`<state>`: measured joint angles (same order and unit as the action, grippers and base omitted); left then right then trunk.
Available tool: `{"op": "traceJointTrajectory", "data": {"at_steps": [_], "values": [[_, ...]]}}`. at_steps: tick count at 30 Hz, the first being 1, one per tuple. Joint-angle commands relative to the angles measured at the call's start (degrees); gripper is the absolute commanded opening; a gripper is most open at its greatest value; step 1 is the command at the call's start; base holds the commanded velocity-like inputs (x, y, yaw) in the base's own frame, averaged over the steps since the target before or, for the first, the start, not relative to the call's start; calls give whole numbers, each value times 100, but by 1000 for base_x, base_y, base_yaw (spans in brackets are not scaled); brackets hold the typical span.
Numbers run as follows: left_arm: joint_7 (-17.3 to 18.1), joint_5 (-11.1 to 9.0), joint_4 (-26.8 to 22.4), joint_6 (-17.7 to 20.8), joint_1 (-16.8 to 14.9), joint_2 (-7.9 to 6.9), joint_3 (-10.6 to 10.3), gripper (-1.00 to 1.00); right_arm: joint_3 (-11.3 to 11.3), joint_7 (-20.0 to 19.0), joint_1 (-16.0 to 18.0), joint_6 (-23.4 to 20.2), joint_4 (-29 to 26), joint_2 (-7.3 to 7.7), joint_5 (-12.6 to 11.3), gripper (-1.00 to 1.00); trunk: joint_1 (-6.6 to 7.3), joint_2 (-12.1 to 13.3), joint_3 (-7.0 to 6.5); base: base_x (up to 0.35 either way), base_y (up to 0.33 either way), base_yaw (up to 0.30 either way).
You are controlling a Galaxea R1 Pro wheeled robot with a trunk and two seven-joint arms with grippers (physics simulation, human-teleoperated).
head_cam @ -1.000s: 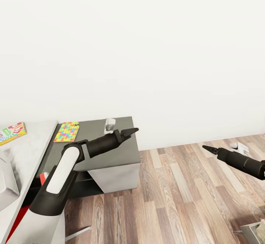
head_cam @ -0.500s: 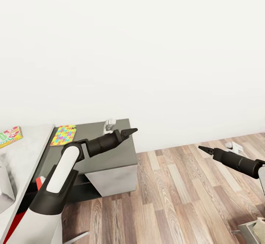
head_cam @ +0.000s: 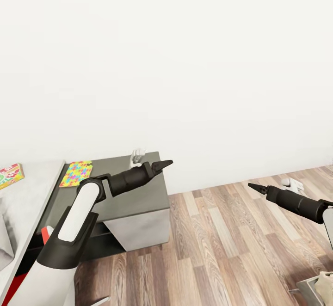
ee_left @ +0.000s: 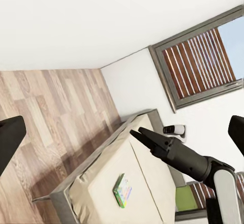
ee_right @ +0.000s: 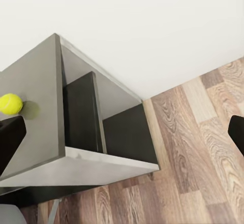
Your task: Put all the toys in the child's room - the three board games (two on the bed and one on the table), the two jigsaw puzzles on the table, and the tennis ball on the table - inside the toy box on the table in the child's room.
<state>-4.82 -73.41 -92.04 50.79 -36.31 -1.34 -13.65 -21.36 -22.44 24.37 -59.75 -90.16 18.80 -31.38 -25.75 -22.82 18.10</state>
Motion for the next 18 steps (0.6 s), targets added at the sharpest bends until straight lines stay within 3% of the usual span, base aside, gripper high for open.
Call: {"op": "traceJointTrajectory", "data": {"at_steps": [1, 18], "values": [[-51, -59, -5, 9, -5, -2, -8, 100, -6, -59, 7, -25, -1, 0, 53, 100, -4, -10, 1, 0, 0, -71], [-39, -68, -7, 13, -7, 1, -23, 100, 5, -50, 14, -25, 4, 0, 58, 100, -4, -10, -142, 0, 0, -72]]}}
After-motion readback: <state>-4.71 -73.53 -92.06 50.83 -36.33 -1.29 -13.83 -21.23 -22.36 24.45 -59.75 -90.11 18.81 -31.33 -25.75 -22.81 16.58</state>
